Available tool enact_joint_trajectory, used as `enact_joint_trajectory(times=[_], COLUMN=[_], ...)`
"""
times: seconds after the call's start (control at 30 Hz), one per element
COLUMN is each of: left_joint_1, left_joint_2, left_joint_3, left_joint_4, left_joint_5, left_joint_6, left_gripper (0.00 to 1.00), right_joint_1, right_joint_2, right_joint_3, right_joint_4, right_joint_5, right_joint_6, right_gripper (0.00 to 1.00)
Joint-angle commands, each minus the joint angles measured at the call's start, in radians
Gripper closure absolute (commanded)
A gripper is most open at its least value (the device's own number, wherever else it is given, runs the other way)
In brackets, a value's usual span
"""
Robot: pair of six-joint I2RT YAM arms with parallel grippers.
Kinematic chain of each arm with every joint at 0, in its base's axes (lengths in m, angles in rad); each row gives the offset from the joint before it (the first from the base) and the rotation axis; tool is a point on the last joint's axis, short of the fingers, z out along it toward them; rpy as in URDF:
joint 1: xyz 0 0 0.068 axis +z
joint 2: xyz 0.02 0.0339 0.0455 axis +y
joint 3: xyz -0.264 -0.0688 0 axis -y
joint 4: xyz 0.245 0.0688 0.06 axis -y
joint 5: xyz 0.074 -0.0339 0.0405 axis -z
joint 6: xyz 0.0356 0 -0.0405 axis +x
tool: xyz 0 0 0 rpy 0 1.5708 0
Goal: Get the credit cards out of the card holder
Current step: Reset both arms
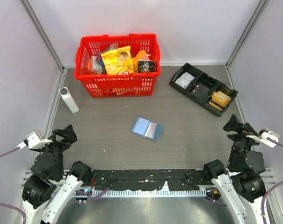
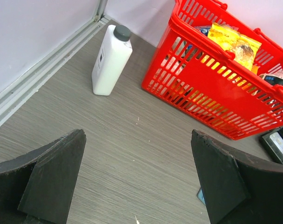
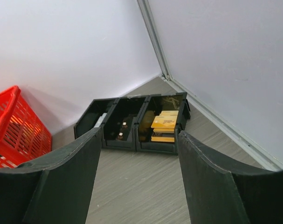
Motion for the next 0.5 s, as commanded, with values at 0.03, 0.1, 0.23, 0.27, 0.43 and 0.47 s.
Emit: enact_joint_trajectory(times=[0.03,0.1,0.23,0.27,0.43,0.47], left_joint_1=[0.007,0.007,0.007,0.007,0.007,0.007], left_joint_2=[-0.056,-0.053,-0.055,-0.055,-0.056,-0.055], left_joint_3=[-0.004,-0.003,-0.004,-0.004,-0.001,-0.001], left_joint_4=[0.002,0.0,0.0,0.0,-0.003,-0.003], left_joint_5=[-0.057,-0.063,-0.069,-0.069,-0.072,-0.071], left_joint_6=[-0.012,-0.012,-0.011,-0.011,-0.014,-0.014], left_gripper=[0.0,0.0,0.0,0.0,0.0,0.0], right_joint_1=[0.001,0.001,0.001,0.001,0.001,0.003], right_joint_2=[-0.006,-0.007,-0.007,-0.007,-0.007,-0.006], right_joint_3=[-0.032,-0.03,-0.035,-0.035,-0.027,-0.027], right_joint_4=[0.05,0.037,0.041,0.038,0.023,0.02], right_joint_5=[0.006,0.014,0.041,0.047,0.064,0.066], right_joint_6=[-0.021,-0.024,-0.031,-0.03,-0.021,-0.022], right_gripper=[0.3,0.3,0.29,0.3,0.3,0.3])
